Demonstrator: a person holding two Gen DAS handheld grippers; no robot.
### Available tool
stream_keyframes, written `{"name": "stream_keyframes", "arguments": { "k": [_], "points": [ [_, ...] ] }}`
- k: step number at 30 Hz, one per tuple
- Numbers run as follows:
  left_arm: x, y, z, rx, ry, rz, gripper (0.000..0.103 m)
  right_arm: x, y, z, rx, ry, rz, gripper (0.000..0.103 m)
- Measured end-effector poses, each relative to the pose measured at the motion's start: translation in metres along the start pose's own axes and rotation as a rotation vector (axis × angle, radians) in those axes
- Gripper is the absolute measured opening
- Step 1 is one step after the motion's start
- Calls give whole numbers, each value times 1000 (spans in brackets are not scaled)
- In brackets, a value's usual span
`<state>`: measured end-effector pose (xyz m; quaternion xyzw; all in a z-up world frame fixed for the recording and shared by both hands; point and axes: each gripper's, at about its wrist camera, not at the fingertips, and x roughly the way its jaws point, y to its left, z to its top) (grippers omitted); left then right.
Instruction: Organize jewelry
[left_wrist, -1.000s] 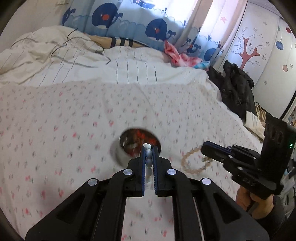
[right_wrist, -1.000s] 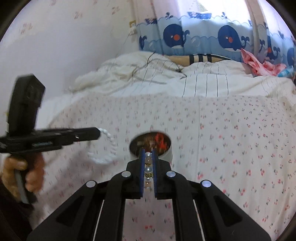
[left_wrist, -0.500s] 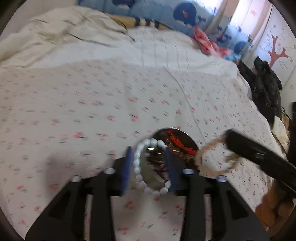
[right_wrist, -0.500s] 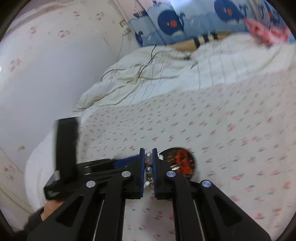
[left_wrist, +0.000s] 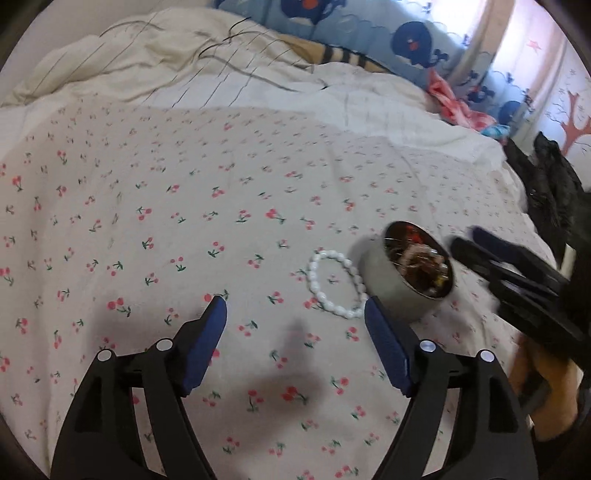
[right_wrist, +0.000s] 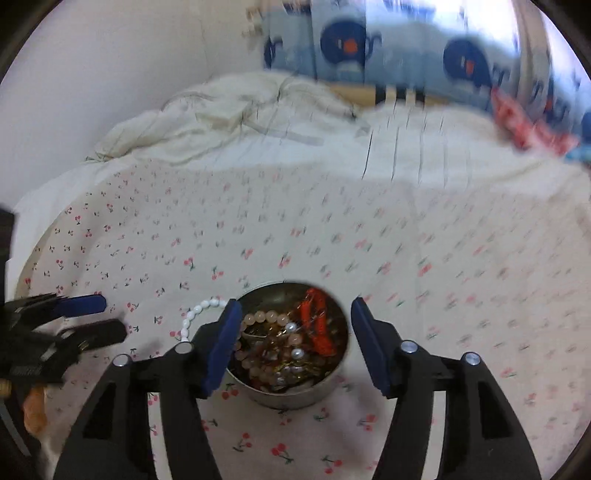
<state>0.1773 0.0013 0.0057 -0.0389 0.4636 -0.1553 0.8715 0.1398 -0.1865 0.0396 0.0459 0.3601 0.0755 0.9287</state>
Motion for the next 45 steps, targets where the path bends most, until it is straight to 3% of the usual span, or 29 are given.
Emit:
{"name": "stream_keyframes", "arguments": {
  "k": [6, 9, 10, 12, 18, 20, 22, 27, 32, 36, 38, 39, 40, 45],
  "points": [
    [63, -25, 6, 137, 77, 164, 73, -45, -15, -30, 56, -32, 43, 65],
    [76, -40, 4, 231, 101, 208, 9, -57, -26, -52, 77, -32, 57, 66],
    [69, -43, 6, 244, 85, 203, 6, -59, -31, -57, 90, -34, 58, 67],
    [48, -40, 15, 197, 72, 106, 6, -58, -43, -61, 139, -24, 75, 67],
    [-12, -60, 51, 189, -7, -36, 6, -68, -65, -58, 235, -59, 105, 67],
    [-19, -72, 60, 178, -10, -95, 6, -70, -70, -58, 254, -66, 109, 67],
    [-23, -86, 67, 195, -24, -106, 6, -70, -75, -59, 277, -63, 117, 67],
    [4, -103, 67, 131, 14, -250, 6, -68, -81, -61, 293, -58, 115, 67],
    [55, -97, 50, 135, 102, -89, 7, -67, -82, -61, 294, -55, 120, 67],
    [51, -81, 40, 138, 111, -87, 11, -65, -79, -61, 283, -45, 122, 69],
    [31, -82, 34, 174, 59, 1, 49, -63, -76, -62, 277, -40, 123, 70],
    [15, -81, 28, 186, -1, 20, 74, -63, -73, -63, 266, -35, 125, 70],
    [5, -79, 23, 191, -43, 24, 82, -62, -69, -63, 254, -31, 124, 70],
    [-40, -72, -21, 198, -125, 98, 95, -64, -21, -74, 95, 28, 40, 76]
  ]
}}
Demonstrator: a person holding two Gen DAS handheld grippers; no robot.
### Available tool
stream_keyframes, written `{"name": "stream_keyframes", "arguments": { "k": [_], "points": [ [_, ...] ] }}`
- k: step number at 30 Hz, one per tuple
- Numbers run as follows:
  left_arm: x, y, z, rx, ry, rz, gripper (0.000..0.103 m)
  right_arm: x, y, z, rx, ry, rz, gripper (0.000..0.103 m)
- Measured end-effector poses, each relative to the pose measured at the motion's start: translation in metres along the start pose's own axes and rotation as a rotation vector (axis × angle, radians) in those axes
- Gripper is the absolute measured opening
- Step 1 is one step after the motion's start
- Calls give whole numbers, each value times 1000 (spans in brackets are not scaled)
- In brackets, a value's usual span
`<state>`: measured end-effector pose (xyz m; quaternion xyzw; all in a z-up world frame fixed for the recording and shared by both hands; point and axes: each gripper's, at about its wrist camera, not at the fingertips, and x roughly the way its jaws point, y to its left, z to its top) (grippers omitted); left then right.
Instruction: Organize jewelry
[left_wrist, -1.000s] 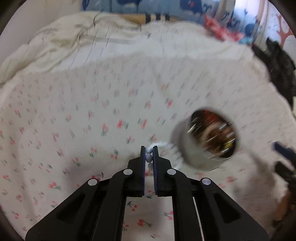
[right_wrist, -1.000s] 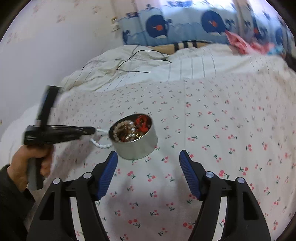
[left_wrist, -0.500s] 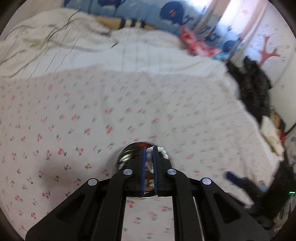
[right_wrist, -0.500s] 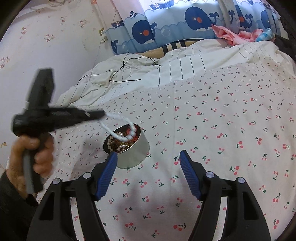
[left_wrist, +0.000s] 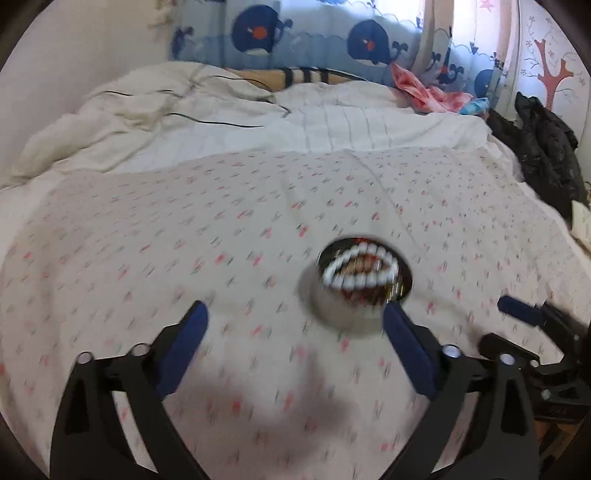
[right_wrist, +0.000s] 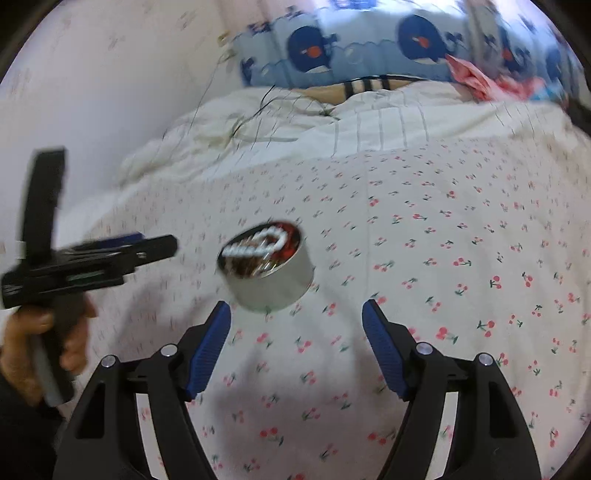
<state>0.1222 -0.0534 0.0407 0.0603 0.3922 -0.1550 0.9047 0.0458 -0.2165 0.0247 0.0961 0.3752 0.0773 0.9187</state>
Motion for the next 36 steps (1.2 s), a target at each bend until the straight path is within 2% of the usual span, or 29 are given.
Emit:
{"name": "stream_keyframes", "arguments": {
  "k": [5, 8, 10, 13, 17, 30, 36],
  "points": [
    [-20, -8, -57, 0, 14, 95, 95, 4, 47, -36, -122, 63, -135, 91],
    [-19, 4, -73, -81, 25, 88, 95, 9, 55, -45, -131, 70, -165, 93],
    [-16, 6, -74, -101, 45, 68, 95, 11, 57, -47, -137, 67, -183, 94],
    [-21, 1, -74, -84, 8, 90, 95, 11, 52, -45, -111, 51, -191, 94],
    [-23, -4, -70, -66, -4, 95, 95, 7, 43, -43, -66, 31, -194, 95],
    [-21, -14, -71, -31, 3, 90, 95, 6, 35, -43, -30, 40, -188, 95],
    [-21, -15, -71, -25, -9, 121, 95, 9, 31, -42, -19, 52, -192, 95]
  ]
}}
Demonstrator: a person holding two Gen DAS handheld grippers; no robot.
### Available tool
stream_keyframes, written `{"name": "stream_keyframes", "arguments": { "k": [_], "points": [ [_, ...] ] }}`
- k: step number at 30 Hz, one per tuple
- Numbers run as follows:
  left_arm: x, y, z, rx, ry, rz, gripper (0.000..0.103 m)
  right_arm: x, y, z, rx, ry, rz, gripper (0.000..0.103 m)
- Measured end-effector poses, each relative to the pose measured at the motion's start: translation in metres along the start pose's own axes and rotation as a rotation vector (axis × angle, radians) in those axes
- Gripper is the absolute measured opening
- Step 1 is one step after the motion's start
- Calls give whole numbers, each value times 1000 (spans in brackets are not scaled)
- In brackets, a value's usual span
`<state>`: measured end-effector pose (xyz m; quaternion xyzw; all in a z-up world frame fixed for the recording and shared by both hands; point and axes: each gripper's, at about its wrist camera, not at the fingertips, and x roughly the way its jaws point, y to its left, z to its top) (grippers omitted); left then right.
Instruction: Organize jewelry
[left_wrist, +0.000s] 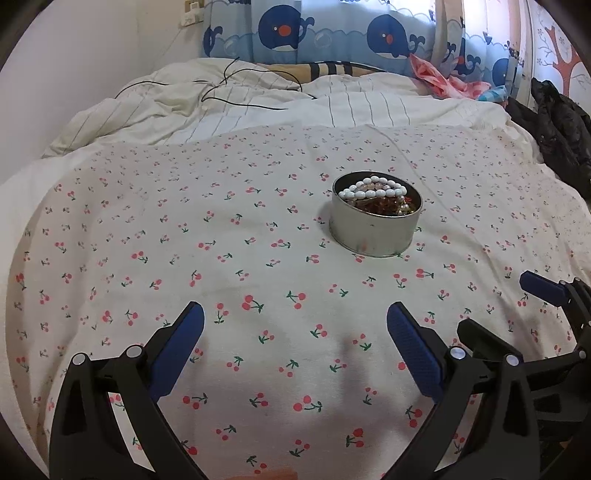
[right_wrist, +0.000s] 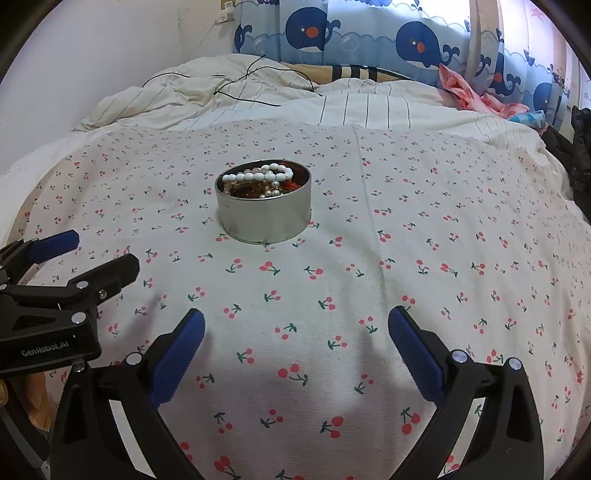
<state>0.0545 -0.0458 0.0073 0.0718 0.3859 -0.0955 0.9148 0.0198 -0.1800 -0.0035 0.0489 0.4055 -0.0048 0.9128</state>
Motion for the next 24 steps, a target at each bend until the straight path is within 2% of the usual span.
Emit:
{"name": "stream_keyframes", "arguments": {
  "k": [4, 8, 11, 14, 17, 24],
  "points": [
    [0, 4, -2, -26, 2, -25, 95, 1, -5, 0, 11, 2, -13, 95],
    [4, 11, -3, -48, 29, -88, 95, -2, -8, 2, 17, -20, -31, 95],
    [2, 7, -4, -24, 7, -42, 95, -6, -12, 3, 28, -39, -43, 95],
    [4, 4, -5, -17, 16, -38, 95, -6, -18, 4, 53, -43, -34, 95],
    [5, 1, -4, 8, 10, -3, 95, -9, -21, 6, 67, -64, -22, 95],
    [10, 1, -4, 0, 52, -4, 95, -11, -22, 7, 69, -77, -24, 95]
  ]
}}
